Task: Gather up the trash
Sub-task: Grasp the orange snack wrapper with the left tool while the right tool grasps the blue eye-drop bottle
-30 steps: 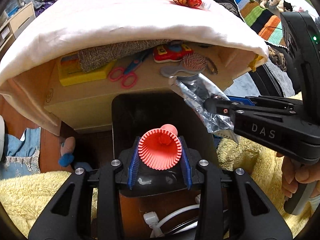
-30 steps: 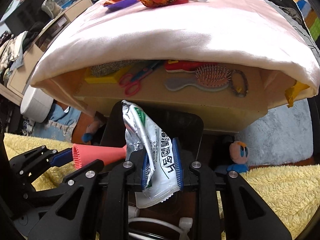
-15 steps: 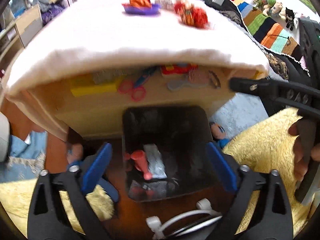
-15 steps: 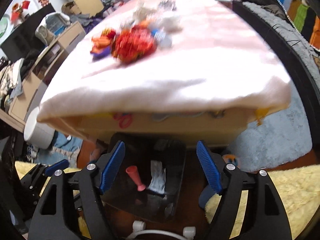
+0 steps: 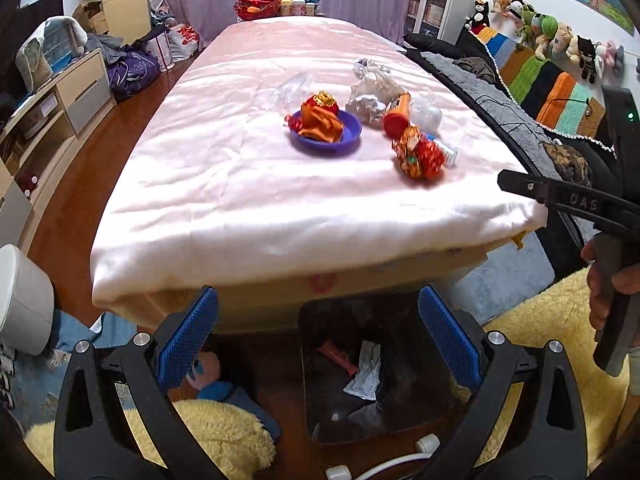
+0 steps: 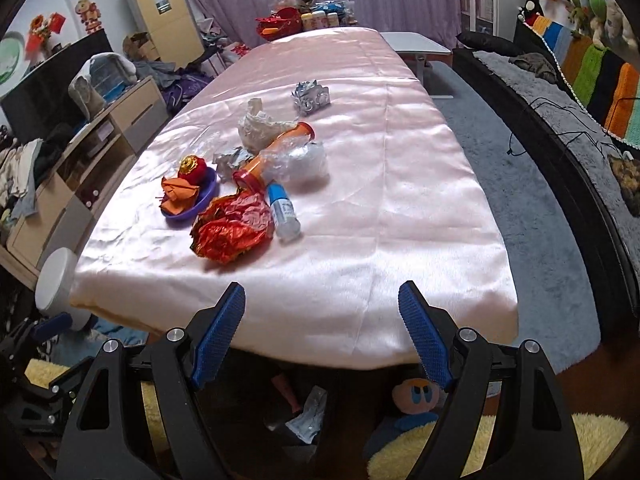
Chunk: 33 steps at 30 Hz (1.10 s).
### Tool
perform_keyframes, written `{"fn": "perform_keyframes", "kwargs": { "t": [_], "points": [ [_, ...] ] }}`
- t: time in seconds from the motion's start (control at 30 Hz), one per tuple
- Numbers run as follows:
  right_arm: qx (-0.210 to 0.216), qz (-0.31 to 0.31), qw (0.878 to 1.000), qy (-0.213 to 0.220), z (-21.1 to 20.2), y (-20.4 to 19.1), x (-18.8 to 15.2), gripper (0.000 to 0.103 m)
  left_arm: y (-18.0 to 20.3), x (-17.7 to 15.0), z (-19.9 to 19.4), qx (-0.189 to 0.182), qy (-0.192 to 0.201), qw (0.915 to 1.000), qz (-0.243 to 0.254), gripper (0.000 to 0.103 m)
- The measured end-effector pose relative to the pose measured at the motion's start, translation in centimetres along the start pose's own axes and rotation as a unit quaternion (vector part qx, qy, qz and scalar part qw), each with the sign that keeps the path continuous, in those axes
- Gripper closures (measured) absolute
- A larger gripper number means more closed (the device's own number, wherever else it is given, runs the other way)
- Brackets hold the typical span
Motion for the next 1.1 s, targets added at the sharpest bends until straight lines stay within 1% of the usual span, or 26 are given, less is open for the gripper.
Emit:
{"fn": "perform_keyframes", "kwargs": {
  "t": [0.03,0.1,0.13,0.2,0.23,0.3,0.37,0.43,0.67,0.7,0.73,0.77,0.83,0.9,0.93,1.03,1.1],
  "points": [
    [0.003,-0.001,1.0,-0.001,0.2,0.1,0.3,0.024,0.0,0.5,0.2,0.001,-0.001,1.0,0.001,0.008],
    [0.008,-0.007,1.0,-0.004,0.7,0.0,1.0,0.033,0.0,1.2,0.6,0.0,-0.004,1.0,0.002,0.008],
    [0.01,-0.011,1.0,-0.007,1.0,-0.2,1.1,0.036,0.2,1.7,0.9,-0.003,-0.008,1.0,0.003,0.008],
    [0.016,-0.021,1.0,-0.014,1.8,-0.7,1.7,0.048,0.5,2.3,1.7,-0.01,-0.013,0.9998,0.006,0.008],
    [0.019,-0.027,0.999,-0.017,2.2,-0.9,2.0,0.051,0.7,2.7,1.9,-0.014,-0.015,0.9998,0.008,0.008],
    [0.017,-0.038,0.999,-0.025,3.1,-1.3,2.6,0.061,1.2,3.3,2.4,-0.022,-0.015,0.9996,0.014,0.008],
    [0.013,-0.048,0.998,-0.034,4.0,-1.4,3.0,0.063,1.6,4.0,2.8,-0.026,-0.015,0.9994,0.019,0.008],
    [0.015,-0.054,0.998,-0.042,4.8,-1.7,3.2,0.063,2.1,4.5,3.2,-0.032,-0.018,0.999,0.024,0.008],
    [0.022,-0.069,0.996,-0.044,5.9,-2.7,5.2,0.063,3.9,6.2,4.7,-0.054,-0.033,0.9969,0.046,0.008],
    [0.016,-0.076,0.996,-0.043,6.1,-2.9,5.5,0.065,4.3,6.4,4.8,-0.056,-0.033,0.9966,0.051,0.009],
    [0.009,-0.082,0.996,-0.042,6.2,-2.9,5.7,0.069,4.7,6.8,4.9,-0.059,-0.034,0.9962,0.055,0.009],
    [0.007,-0.087,0.995,-0.044,6.4,-3.0,5.9,0.081,4.9,7.1,5.1,-0.064,-0.034,0.9957,0.059,0.009],
    [0.0,-0.086,0.995,-0.047,6.5,-2.5,6.5,0.083,5.7,7.9,5.4,-0.072,-0.034,0.9948,0.064,0.009],
    [0.001,-0.081,0.995,-0.05,6.3,-1.7,6.9,0.083,6.4,8.7,5.8,-0.078,-0.034,0.9938,0.072,0.013],
    [0.008,-0.077,0.996,-0.052,6.2,-1.3,7.0,0.083,6.8,9.1,5.9,-0.079,-0.033,0.9934,0.076,0.014],
    [0.021,-0.074,0.995,-0.056,5.7,-0.4,7.1,0.083,7.4,10.3,6.6,-0.08,-0.034,0.9932,0.077,0.022],
    [0.025,-0.075,0.995,-0.058,5.5,-0.1,7.1,0.083,7.4,11.0,7.3,-0.081,-0.039,0.9932,0.074,0.032]
  ]
}}
Point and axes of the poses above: each gripper's, at about its wrist camera, not at the fingertips, and z roughly the way its jaws point, y to its right, x to its top, the point moved 6 cm from there along z, roughly the way its jaws point, and after that the axes turned 11 degrees about -y, right-handed, at the moved point
